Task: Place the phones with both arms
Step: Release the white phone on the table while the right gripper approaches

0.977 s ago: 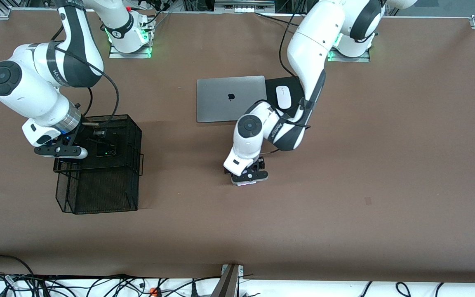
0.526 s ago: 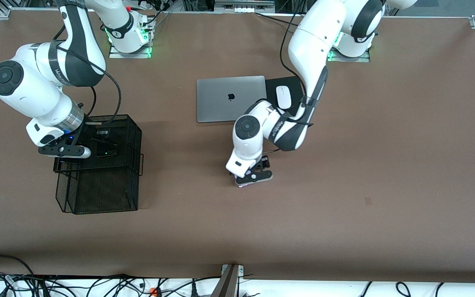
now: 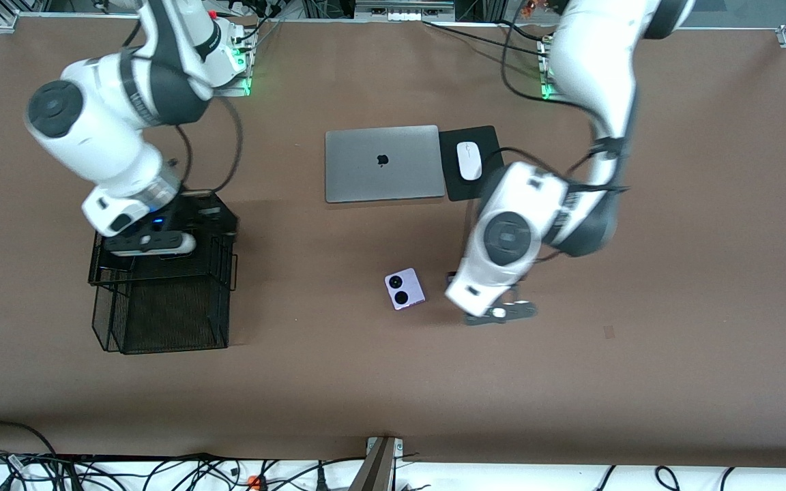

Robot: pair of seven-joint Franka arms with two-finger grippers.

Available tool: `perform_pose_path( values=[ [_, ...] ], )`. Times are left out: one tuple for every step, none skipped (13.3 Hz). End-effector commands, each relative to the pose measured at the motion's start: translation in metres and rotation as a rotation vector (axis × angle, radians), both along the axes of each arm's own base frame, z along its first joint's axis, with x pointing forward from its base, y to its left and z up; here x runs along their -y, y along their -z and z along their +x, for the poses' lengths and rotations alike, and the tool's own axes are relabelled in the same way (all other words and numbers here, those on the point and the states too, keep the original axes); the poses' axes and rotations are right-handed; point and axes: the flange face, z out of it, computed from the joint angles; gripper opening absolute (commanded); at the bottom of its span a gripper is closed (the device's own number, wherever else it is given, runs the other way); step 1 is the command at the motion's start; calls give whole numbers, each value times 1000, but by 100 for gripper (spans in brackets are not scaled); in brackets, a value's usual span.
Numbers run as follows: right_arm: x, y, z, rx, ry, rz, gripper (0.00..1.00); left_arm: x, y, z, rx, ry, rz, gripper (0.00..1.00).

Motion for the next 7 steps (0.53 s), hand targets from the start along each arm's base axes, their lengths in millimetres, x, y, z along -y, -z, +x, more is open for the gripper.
perform_pose_path(
  values=[
    [-88,10,26,-14,11,-34,100,-73,-35,2,-97,79,-33,100],
    [-119,29,30,-22,7,-14,100,-109,-47,6,-113,95,-41,100],
    [-148,52,35,-29,9,10,100,-137,-63,6,-114,115,-48,100],
    [-172,71,42,4,3,14,100,-167,-76,4,-108,123,-43,100],
    [-196,92,45,48,9,17,100,-193,-93,2,-95,131,-41,100],
    [-214,113,45,90,3,19,100,-219,-108,0,-89,128,-46,100],
    [-223,132,45,125,-8,20,100,-245,-125,-2,-76,125,-58,100]
  ],
)
